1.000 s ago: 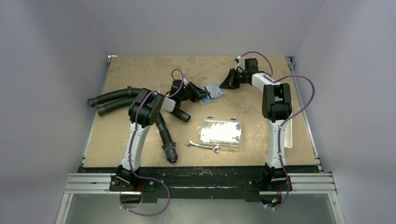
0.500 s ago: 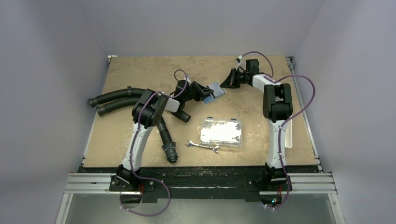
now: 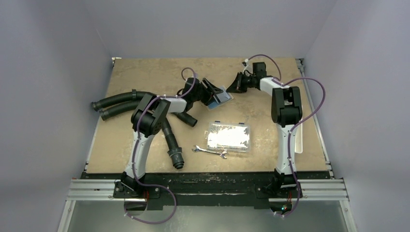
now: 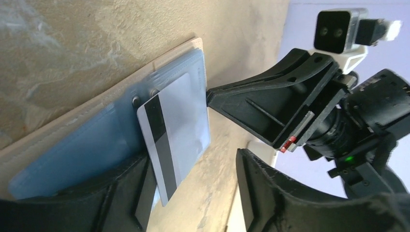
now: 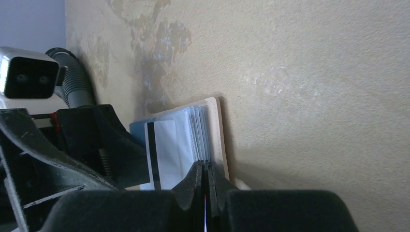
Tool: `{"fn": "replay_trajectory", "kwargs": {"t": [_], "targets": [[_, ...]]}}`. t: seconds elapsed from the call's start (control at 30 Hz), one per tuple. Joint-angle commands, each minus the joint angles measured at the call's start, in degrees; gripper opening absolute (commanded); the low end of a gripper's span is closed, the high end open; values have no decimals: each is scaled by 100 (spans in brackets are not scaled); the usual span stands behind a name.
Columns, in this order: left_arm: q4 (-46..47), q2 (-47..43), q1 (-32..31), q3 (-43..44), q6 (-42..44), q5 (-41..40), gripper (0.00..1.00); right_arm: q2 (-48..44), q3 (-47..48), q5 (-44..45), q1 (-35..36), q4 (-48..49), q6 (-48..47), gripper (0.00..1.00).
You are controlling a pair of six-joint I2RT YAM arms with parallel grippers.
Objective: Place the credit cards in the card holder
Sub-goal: Insert the credit card into the card holder.
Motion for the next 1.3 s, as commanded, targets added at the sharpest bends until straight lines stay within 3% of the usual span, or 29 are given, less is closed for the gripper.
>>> {"fn": "replay_trajectory", "kwargs": {"t": [0.0, 0.27, 0.47, 0.6, 0.7, 1.0, 1.13, 1.27], "targets": [[-1893, -181, -5, 134, 869, -424, 66, -161, -105, 254, 90, -420, -114, 1], [-3423, 68, -130, 1057, 1262, -885, 69, -161, -91, 268, 143, -426, -126, 0], [-4745, 697, -461, 2412, 870, -1949, 70, -236, -401, -4, 248, -76, 134, 0], [-4889, 666, -578, 2442, 221, -2501, 73, -285, -625, -327, 246, 277, 362, 0], [-5189, 491, -553, 2461, 290, -2458, 76, -315, -648, -265, 240, 262, 354, 0], [-5028, -226, -224, 1678, 922, -1516, 79, -243, -488, -196, 235, 142, 291, 0], [-4478, -316, -217, 1446, 1383, -1125, 78, -236, -454, -37, 233, 67, 180, 0], [-3553, -870, -230, 728, 1795, -1310, 83, -225, -420, -29, 237, 37, 135, 0]]}}
